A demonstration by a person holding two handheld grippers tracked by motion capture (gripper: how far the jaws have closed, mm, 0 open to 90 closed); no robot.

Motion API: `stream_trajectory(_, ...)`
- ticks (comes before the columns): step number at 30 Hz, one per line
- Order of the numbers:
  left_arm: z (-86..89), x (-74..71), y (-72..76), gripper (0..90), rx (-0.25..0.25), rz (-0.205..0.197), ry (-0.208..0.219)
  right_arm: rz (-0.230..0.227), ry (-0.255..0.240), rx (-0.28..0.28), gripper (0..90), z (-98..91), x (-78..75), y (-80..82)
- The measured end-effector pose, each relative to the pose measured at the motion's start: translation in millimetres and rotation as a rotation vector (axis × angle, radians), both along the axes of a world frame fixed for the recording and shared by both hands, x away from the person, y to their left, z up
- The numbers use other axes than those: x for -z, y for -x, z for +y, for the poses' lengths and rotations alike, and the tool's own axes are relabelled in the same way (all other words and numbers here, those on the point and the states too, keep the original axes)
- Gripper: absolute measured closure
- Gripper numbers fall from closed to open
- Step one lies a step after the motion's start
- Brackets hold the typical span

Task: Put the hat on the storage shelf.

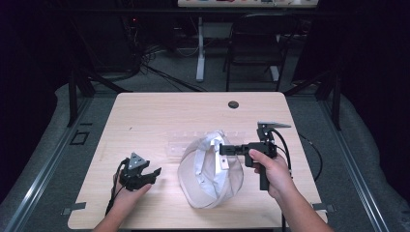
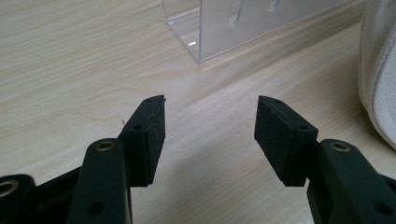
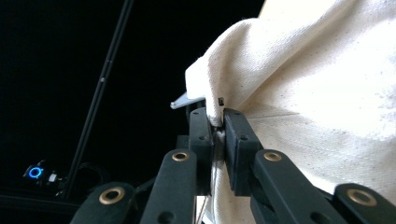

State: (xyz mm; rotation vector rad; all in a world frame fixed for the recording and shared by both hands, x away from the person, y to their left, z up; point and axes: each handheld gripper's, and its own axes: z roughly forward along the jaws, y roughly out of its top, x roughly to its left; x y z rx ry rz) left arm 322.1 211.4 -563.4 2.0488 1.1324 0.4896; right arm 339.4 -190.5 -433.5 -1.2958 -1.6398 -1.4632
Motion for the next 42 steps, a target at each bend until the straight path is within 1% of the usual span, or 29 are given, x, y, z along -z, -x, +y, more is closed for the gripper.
stream_trajectory(1,-0.3,0.2,0.2,43.5,0.0,-0.004,0.001,-0.008,-0.014,0.005,83.0,1.7,-1.2,0.1)
stream_trajectory(3,-0.6,-0.5,0.5,43.5,0.009,-0.006,-0.006,-0.012,-0.022,0.005,83.0,2.4,-3.8,0.6)
stream_trajectory(4,-1.3,-0.6,1.0,43.5,0.008,-0.007,-0.002,-0.018,-0.026,0.005,83.0,2.2,-5.0,0.6)
stream_trajectory(7,-3.3,-1.1,2.1,43.5,0.014,-0.009,-0.004,-0.03,-0.059,0.022,83.0,2.5,-8.3,0.5)
stream_trajectory(8,-3.8,-1.6,2.5,43.5,0.021,-0.009,-0.009,-0.029,-0.062,0.021,83.0,1.9,-9.5,0.5)
stream_trajectory(10,-5.9,-2.4,4.0,43.5,0.026,-0.014,-0.006,-0.041,-0.087,0.026,83.0,1.1,-11.4,0.7)
stream_trajectory(14,-11.2,-4.4,7.6,43.5,0.043,-0.027,0.004,-0.06,-0.114,0.05,83.0,-1.5,-13.5,0.3)
stream_trajectory(16,-15.4,-6.4,10.4,43.5,0.06,-0.041,0.006,-0.066,-0.138,0.07,83.0,-4.2,-14.0,-0.8)
stream_trajectory(18,-20.9,-8.7,14.0,43.5,0.074,-0.055,0.011,-0.071,-0.15,0.079,83.0,-5.7,-14.7,-1.8)
stream_trajectory(21,-30.4,-12.9,20.8,43.3,0.11,-0.076,0.017,-0.085,-0.163,0.1,83.0,-5.7,-16.0,-3.2)
stream_trajectory(23,-37.1,-15.9,26.1,43.3,0.136,-0.097,0.019,-0.099,-0.174,0.105,83.0,-5.0,-16.5,-3.8)
stream_trajectory(25,-44.5,-19.4,31.6,43.1,0.171,-0.11,0.025,-0.108,-0.183,0.108,83.0,-3.6,-17.4,-4.0)
stream_trajectory(27,-50.0,-21.9,36.1,42.6,0.195,-0.122,0.026,-0.12,-0.191,0.129,83.0,-1.1,-19.2,-4.2)
stream_trajectory(30,-59.2,-26.0,43.8,42.6,0.233,-0.145,0.022,-0.122,-0.213,0.144,83.0,1.0,-20.5,-4.9)
stream_trajectory(33,-65.1,-29.4,49.5,42.3,0.25,-0.167,0.023,-0.123,-0.237,0.16,83.0,2.7,-21.2,-6.1)
stream_trajectory(36,-70.4,-33.0,54.3,42.3,0.269,-0.178,0.028,-0.121,-0.238,0.164,83.0,3.1,-23.7,-7.4)
stream_trajectory(37,-71.6,-33.7,55.3,42.3,0.276,-0.178,0.035,-0.121,-0.25,0.17,82.9,3.7,-25.3,-8.0)
stream_trajectory(38,-73.7,-34.6,56.5,42.3,0.292,-0.176,0.044,-0.12,-0.251,0.169,83.0,3.6,-26.6,-8.4)
stream_trajectory(40,-77.1,-35.9,58.4,42.6,0.305,-0.183,0.041,-0.127,-0.245,0.176,83.0,3.4,-31.3,-9.3)
stream_trajectory(41,-79.8,-36.8,59.5,42.7,0.314,-0.187,0.04,-0.13,-0.25,0.178,83.0,3.6,-32.7,-9.8)
stream_trajectory(42,-82.4,-37.7,60.5,42.8,0.321,-0.191,0.039,-0.126,-0.255,0.192,83.0,4.4,-35.7,-10.1)
